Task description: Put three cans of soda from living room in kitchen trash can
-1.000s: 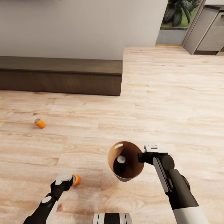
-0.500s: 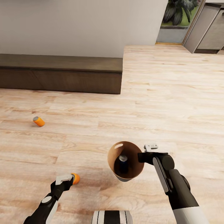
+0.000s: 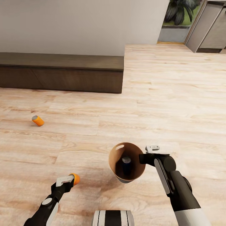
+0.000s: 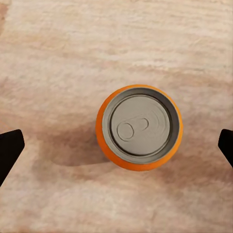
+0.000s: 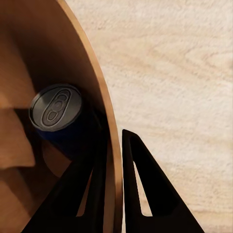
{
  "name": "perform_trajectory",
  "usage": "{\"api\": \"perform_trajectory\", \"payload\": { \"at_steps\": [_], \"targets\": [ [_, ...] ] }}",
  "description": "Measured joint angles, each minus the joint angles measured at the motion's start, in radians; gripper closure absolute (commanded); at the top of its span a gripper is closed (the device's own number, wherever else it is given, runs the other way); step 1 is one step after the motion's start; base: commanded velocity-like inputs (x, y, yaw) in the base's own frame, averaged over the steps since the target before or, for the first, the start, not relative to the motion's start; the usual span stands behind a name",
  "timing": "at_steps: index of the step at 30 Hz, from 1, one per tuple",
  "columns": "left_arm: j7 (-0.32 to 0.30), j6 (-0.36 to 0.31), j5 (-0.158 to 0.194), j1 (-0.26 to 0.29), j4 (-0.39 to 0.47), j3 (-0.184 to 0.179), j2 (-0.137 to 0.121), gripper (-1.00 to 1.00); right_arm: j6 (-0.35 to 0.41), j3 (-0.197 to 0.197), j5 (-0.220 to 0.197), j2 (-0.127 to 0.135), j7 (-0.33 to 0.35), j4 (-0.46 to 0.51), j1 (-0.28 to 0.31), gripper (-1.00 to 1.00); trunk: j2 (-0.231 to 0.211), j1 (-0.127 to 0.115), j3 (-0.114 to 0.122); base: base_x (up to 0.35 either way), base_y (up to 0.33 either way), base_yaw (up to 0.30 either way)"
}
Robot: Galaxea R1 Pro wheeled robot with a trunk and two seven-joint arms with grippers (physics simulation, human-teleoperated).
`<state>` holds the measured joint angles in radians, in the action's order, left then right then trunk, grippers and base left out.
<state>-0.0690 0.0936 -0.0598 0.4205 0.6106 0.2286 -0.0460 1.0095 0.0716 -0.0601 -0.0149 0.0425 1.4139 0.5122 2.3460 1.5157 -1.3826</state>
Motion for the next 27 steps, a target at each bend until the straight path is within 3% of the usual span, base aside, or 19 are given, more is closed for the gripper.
{"api": "perform_trajectory", "payload": {
  "at_steps": [27],
  "targets": [
    [0.0,0.001,-0.001,0.0,0.001,0.0,0.0,-1.0,0.0,0.0,-0.001,0.0,0.0,0.0,0.0,1.0,0.0,0.0,0.0,0.058,0.0,0.0]
  ]
}}
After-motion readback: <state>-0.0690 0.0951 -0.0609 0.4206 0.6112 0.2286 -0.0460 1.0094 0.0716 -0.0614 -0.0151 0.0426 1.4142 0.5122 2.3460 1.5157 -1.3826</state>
